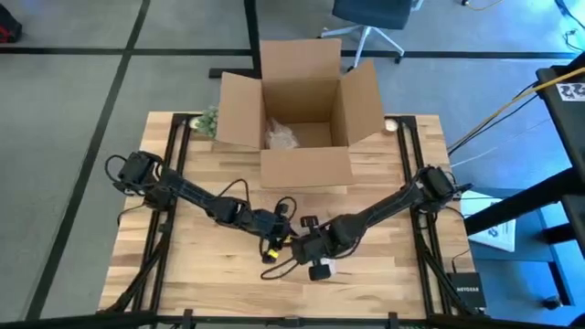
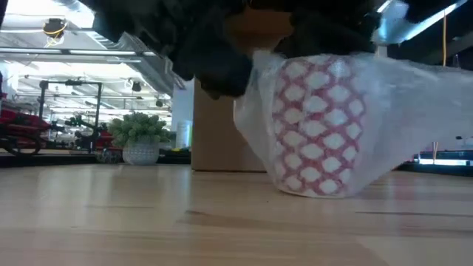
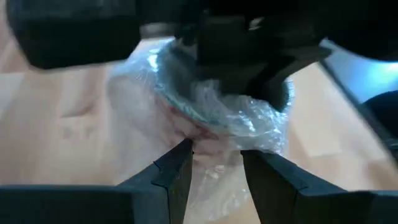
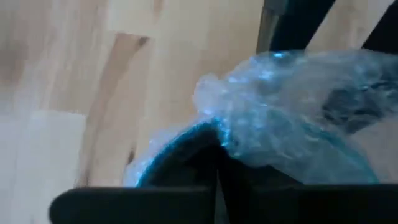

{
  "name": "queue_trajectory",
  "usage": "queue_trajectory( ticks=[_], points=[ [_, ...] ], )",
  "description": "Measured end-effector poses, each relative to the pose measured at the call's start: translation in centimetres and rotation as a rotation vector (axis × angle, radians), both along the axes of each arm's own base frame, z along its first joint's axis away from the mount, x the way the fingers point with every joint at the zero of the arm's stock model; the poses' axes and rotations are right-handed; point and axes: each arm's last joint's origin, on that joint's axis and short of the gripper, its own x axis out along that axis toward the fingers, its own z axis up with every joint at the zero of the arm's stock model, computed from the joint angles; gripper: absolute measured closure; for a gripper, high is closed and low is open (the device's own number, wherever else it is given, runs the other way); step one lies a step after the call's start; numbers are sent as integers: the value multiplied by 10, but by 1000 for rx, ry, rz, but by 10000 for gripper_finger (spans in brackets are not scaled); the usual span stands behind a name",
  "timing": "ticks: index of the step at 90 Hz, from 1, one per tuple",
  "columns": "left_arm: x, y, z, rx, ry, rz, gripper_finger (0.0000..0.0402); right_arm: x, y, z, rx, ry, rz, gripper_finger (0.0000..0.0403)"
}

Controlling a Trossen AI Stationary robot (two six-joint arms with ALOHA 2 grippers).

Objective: Wrap mug
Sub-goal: Wrap the red mug with the bubble wrap

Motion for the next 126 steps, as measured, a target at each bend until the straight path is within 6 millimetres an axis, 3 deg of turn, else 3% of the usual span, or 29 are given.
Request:
queue_trajectory(
  ticks=[21,42,54,68,75,97,113,126],
  points=[
    [-7,-16,1,-12,2,63,274,1,4,3,-56,-24,132,402],
    [-13,-14,23,-8,-48,108,274,-1,0,42,-87,74,24,402],
    [-14,-13,23,4,-37,107,274,-5,-2,68,-75,122,-57,402],
    [-16,-12,18,26,15,114,274,-6,-3,82,-100,115,-84,402],
    [-17,-11,16,37,35,116,274,-4,-3,78,-98,93,-87,402],
    [-22,-14,15,52,72,104,274,6,-2,37,-50,-13,-98,402],
    [-27,-13,33,40,18,112,274,11,-1,27,-11,-78,-101,402],
    [-21,-7,35,59,-37,130,274,13,-4,25,-2,-88,-104,402]
  ],
)
